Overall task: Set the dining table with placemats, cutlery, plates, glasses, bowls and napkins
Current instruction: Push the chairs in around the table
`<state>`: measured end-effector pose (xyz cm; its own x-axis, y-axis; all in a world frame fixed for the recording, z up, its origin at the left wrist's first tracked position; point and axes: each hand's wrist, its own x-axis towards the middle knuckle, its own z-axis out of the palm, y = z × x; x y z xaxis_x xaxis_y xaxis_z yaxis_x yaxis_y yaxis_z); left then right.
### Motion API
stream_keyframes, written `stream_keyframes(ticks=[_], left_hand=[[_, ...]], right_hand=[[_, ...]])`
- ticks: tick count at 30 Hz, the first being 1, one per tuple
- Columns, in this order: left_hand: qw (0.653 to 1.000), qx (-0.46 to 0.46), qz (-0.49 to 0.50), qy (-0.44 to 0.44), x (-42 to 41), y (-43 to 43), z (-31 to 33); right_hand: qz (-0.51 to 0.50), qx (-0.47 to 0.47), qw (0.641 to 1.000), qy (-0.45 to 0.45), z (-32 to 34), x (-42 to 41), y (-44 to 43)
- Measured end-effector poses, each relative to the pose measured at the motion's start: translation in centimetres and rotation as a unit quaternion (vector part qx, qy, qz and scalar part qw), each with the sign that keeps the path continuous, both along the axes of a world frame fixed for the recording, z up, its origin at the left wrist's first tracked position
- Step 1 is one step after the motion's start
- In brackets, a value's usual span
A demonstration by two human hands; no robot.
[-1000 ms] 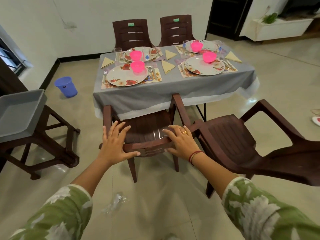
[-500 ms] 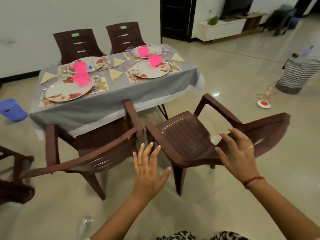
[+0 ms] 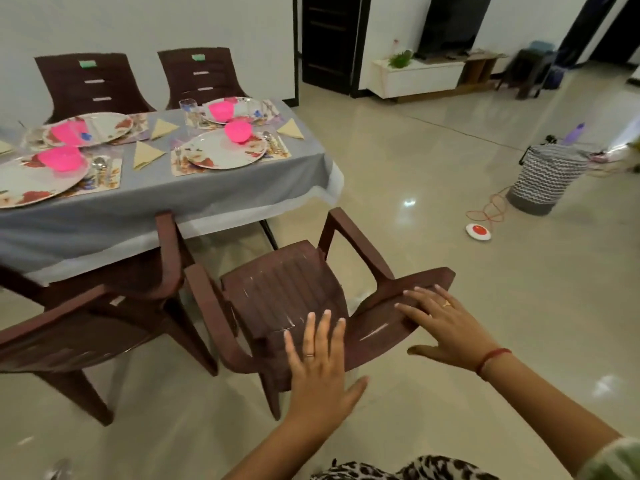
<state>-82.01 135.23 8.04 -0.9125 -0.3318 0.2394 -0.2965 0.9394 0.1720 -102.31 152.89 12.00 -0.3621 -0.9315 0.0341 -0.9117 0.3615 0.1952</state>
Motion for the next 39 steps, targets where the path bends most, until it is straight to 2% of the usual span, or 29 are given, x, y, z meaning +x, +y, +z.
stream_keyframes(ticks=[4, 9, 12, 16, 23, 31, 39], left_hand=[[0.996, -0.064, 0.057, -0.011, -1.2, -1.1, -0.6], [0.991, -0.109, 0.073, 0.017, -1.5, -3.8, -0.3], [0.991, -0.095, 0.092, -0.008, -1.8, -6.9, -0.1], [0.988, -0.077, 0.117, -0.059, -3.5, -11.8, 0.6], [0.985, -0.052, 0.108, -0.122, -5.9, -18.5, 1.4], [0.985, -0.054, 0.101, -0.125, -8.1, -25.6, 1.6], [0.99, -0.057, 0.068, -0.112, -8.8, -27.6, 0.6]], right_hand=[[0.042, -0.007, 0.999, -0.008, 0.0, -3.4, -2.9], [0.07, -0.002, 0.995, -0.078, -1.9, -4.8, -5.6], [0.062, -0.003, 0.997, -0.055, -2.5, -5.0, -8.2], [0.017, 0.044, 0.996, -0.073, -2.8, -6.4, -13.1], [0.015, 0.021, 0.997, -0.073, -2.7, -8.4, -18.9], [-0.005, 0.027, 0.995, -0.094, -1.3, -9.1, -25.3], [-0.018, 0.033, 0.995, -0.09, -2.1, -10.1, -27.0]])
